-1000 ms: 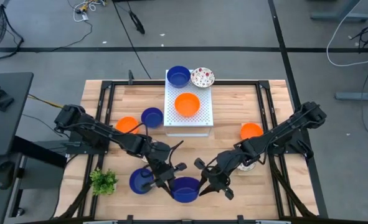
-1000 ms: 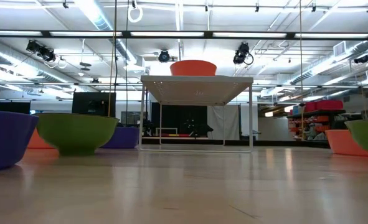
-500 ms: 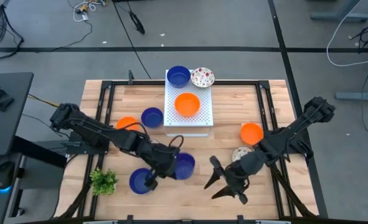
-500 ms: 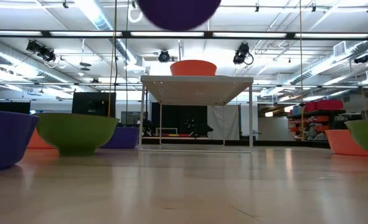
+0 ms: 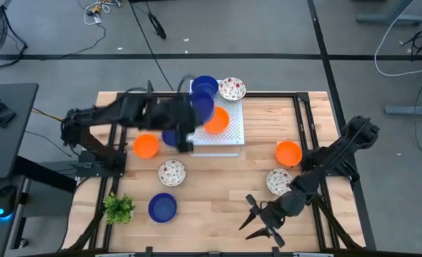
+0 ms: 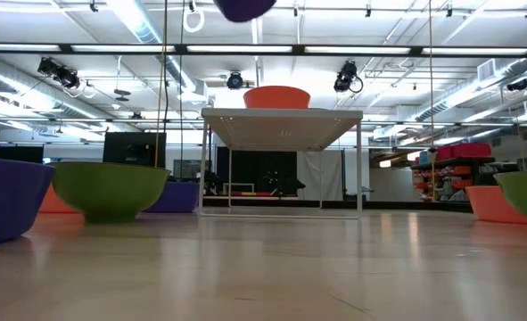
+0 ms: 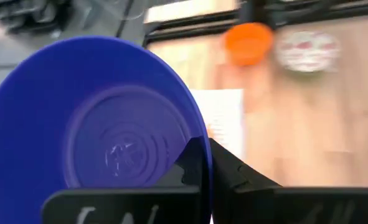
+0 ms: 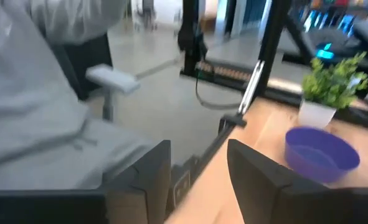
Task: Pick & Place Mini bowls
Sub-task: Stack the blue bowl on top of the other blue bowl on the shelf
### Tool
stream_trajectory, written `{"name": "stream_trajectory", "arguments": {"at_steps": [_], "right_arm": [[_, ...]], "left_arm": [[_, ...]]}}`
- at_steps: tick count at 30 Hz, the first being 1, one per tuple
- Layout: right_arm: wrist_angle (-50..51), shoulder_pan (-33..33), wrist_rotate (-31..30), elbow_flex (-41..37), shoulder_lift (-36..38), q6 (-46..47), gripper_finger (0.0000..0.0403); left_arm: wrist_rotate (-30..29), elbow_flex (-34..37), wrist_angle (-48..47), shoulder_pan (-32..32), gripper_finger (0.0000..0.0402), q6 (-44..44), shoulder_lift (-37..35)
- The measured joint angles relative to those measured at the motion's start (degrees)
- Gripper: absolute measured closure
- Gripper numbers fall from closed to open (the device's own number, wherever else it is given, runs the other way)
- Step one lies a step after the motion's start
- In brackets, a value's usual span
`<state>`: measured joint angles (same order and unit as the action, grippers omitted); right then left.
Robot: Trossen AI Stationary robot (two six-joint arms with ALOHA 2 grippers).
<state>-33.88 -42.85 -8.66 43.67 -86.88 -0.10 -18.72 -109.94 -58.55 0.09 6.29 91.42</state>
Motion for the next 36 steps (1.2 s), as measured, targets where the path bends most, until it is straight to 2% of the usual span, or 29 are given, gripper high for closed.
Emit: {"name": "stream_trajectory", "arguments": {"at_steps": [7,15,23,36], "right_arm": [[-4.6,1.4,-0.3,-2.9,-0.3,-0.8,0.0252],[-4.7,1.9,-0.2,-2.9,-0.3,-0.8,0.0252],[-4.7,1.9,0.1,-2.9,-0.3,-0.9,0.0253],[-4.3,1.9,0.1,-2.9,-0.3,-0.9,0.0253]], "left_arm": [[3.1,-0.7,0.2,13.1,0.0397,0.6,5.3],[6.8,-0.6,1.4,20.6,0.0396,4.9,14.0],[7.0,-0.6,1.3,23.9,0.0396,6.9,18.5],[8.6,-0.6,4.6,24.8,0.0395,8.1,19.0]]}}
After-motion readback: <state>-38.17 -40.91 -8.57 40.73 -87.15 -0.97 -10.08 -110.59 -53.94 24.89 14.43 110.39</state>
